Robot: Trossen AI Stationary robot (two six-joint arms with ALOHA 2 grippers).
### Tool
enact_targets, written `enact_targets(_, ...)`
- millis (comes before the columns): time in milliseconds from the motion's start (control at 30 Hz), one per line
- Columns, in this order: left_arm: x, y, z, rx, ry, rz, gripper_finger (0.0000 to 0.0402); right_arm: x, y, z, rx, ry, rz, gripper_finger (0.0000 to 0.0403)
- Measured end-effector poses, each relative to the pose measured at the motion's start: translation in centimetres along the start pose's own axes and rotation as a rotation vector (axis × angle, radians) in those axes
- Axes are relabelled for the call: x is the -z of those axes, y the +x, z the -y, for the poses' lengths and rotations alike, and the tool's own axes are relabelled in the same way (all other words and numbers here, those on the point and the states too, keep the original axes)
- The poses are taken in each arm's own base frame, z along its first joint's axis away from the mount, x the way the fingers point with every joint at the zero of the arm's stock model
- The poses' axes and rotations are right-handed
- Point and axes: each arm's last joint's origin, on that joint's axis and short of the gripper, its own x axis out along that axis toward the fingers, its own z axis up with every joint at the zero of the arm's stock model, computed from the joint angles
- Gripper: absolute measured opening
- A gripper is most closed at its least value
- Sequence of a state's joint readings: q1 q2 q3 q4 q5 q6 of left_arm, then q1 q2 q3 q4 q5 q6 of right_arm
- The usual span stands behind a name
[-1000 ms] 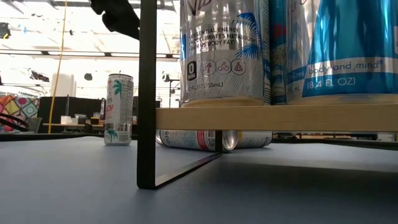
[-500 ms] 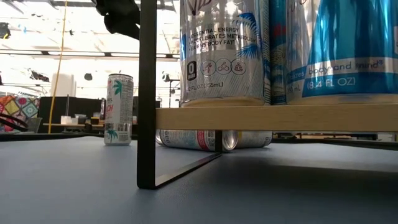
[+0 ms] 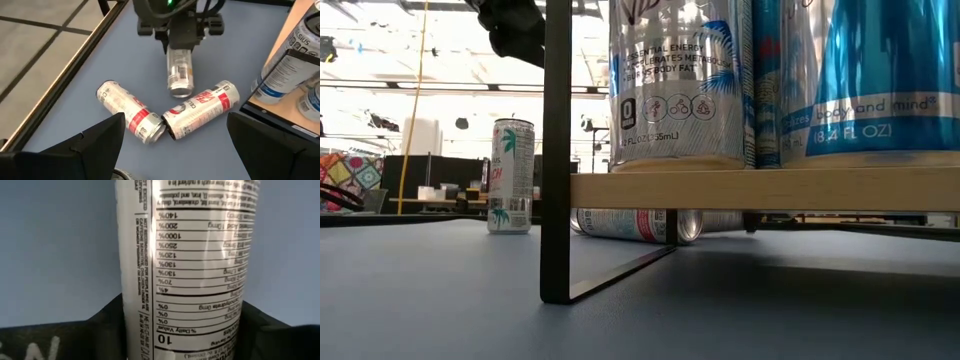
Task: Place canned beverage on shelf
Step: Put the white yellow soda can on the shelf
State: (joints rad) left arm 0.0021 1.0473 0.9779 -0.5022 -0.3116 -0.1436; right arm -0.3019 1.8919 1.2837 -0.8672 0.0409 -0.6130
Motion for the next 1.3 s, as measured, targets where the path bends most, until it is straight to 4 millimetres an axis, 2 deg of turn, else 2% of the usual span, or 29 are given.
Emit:
enact_targets(267,0.0,0.0,0.0,-0.009,0.001,0.0,0.0336,-0.3,-4.8,0.3,0.182,0.072,-0.071,0.0221)
enact_targets(433,0.0,0.0,0.0,-0.008,-0.008,-0.002,0.0336,-0.6,-7.9,-0.7,0.389,0.05,-0.131,0.0221)
enact_targets(667,0.0,0.0,0.0,-0.007,-0.031,-0.001,0.0336,-1.2,-11.9,-4.5,0.886,-0.106,-0.331,0.0221)
enact_targets(833,0.0,-0.1,0.3,0.003,-0.035,0.009,0.0336,-0.8,-13.5,-6.7,1.1,-0.216,-0.484,0.0221)
enact_targets(933,-0.1,-0.2,0.6,0.021,-0.032,0.023,0.0336,-0.3,-14.0,-7.9,1.239,-0.215,-0.546,0.0221)
enact_targets(1133,-0.4,-0.5,1.7,0.093,-0.032,0.056,0.0336,0.1,-14.5,-11.7,1.349,-0.303,-0.501,0.0221)
enact_targets(1300,-0.3,-0.9,2.5,0.131,-0.051,0.059,0.0336,-0.2,-15.2,-15.0,1.415,-0.477,-0.487,0.0221)
